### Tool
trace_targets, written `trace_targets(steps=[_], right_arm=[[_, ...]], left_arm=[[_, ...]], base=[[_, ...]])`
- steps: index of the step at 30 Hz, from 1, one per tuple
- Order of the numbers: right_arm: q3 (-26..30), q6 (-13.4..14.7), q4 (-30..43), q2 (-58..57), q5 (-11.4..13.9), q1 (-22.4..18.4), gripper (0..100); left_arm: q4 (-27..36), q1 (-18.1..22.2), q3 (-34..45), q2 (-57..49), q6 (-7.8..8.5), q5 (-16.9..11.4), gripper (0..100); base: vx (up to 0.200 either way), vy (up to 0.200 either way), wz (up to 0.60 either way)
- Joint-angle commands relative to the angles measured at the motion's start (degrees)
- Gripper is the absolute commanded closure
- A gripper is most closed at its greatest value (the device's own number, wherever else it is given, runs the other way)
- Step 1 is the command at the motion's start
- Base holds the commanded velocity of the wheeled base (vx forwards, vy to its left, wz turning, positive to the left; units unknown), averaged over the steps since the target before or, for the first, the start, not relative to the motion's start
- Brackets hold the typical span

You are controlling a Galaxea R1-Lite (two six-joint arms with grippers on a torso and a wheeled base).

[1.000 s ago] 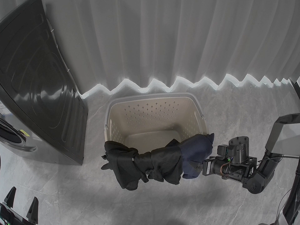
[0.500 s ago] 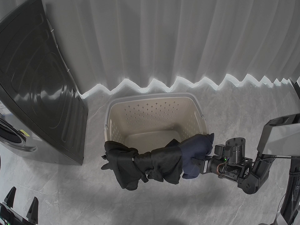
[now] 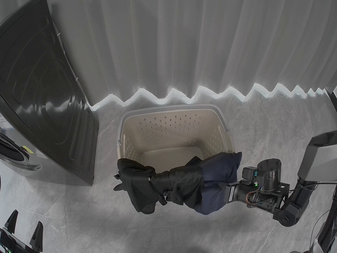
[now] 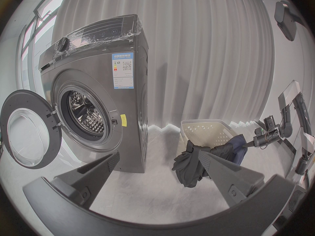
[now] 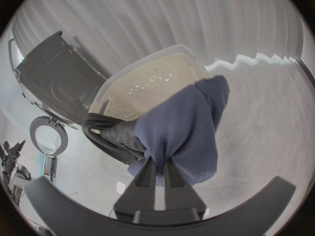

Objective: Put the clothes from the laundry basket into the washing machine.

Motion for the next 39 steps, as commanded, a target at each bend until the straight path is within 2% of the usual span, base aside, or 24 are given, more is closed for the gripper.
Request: trace_targets(steps=[1,5,21,24,28,33,39], right_arm=[[4.2,0.8,-2.2,-8.4,-0.8,3.5,100],[5.6,0.8,-3.2,-12.6,-2.3,4.3,100],[5.1,0.1,-3.9,-20.4,-2.6,4.7,100],[4.4,-2.9,-3.7,-22.9,-2.7,5.6,100],[3.3,-5.1,-3.2,-25.7,-2.8,5.1,100],[1.5,-6.8,-1.6,-29.3,-2.7,4.9,100],[0.8,-7.2,0.6,-31.7,-2.7,5.6,100]], left_arm=[[0.0,0.0,1.0,-0.7,-0.02,0.0,0],[0.0,-0.1,1.0,-0.7,-0.02,0.0,0],[0.0,-0.1,1.0,-0.7,-0.02,0.0,0],[0.0,-0.1,1.0,-0.7,-0.02,0.0,0],[0.0,-0.1,1.0,-0.7,-0.02,0.0,0],[0.0,-0.1,1.0,-0.7,-0.02,0.0,0],[0.0,-0.1,1.0,-0.7,-0.02,0.0,0]], base=[[0.0,0.0,0.0],[0.0,0.0,0.0],[0.0,0.0,0.0],[0.0,0.0,0.0],[0.0,0.0,0.0],[0.0,0.0,0.0],[0.0,0.0,0.0]])
